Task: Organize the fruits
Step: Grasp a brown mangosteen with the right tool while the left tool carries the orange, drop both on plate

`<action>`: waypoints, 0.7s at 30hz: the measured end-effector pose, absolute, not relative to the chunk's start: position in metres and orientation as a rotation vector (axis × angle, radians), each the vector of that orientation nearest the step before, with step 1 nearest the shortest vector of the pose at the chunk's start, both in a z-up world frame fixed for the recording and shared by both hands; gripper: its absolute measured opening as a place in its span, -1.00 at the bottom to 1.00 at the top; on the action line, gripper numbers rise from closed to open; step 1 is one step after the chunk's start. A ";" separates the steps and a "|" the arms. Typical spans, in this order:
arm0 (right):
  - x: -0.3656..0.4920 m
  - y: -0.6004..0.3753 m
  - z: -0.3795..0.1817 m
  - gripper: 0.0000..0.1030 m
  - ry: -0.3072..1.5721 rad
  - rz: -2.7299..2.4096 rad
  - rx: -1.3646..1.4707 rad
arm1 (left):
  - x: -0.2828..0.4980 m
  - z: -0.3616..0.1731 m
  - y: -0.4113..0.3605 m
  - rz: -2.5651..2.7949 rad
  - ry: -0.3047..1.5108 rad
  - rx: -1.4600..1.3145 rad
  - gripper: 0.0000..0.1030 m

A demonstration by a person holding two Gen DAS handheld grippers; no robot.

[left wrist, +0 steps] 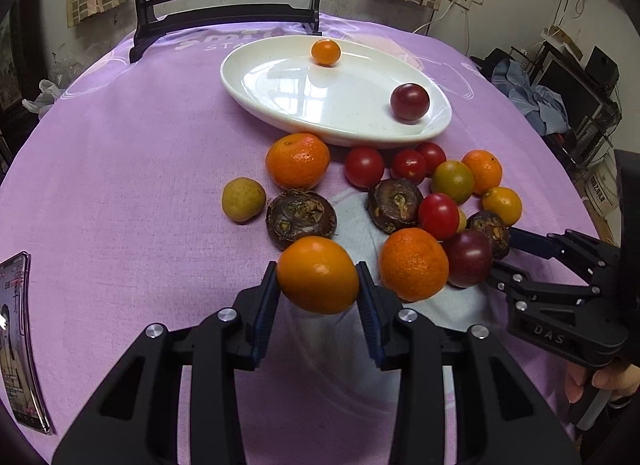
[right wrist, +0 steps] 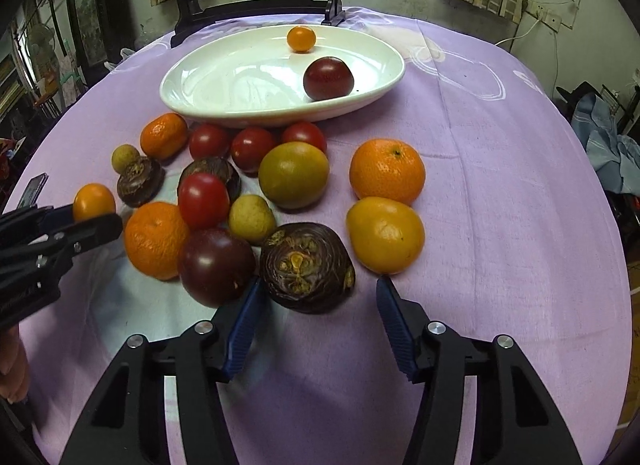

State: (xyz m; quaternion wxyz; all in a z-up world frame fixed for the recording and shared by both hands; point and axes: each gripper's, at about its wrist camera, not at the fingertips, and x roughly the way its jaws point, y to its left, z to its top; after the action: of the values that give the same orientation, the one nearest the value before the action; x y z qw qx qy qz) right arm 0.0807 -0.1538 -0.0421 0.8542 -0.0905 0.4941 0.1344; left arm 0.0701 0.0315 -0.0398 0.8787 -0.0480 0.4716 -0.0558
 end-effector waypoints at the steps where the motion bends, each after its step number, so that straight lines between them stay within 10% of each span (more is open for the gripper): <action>1: 0.082 -0.153 -0.042 0.07 1.037 0.284 -0.192 | 0.070 -0.040 0.031 -0.115 0.984 -0.098 -0.28; 21: 0.029 -0.193 0.007 -0.14 0.917 0.345 -0.102 | 0.047 -0.001 0.022 -0.114 0.923 -0.015 -0.28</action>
State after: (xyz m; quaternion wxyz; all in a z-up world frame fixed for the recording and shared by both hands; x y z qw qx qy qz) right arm 0.0294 -0.1929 0.0065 0.8812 -0.0491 0.4400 0.1656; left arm 0.0465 0.0219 -0.0015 0.8937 -0.0074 0.4451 -0.0551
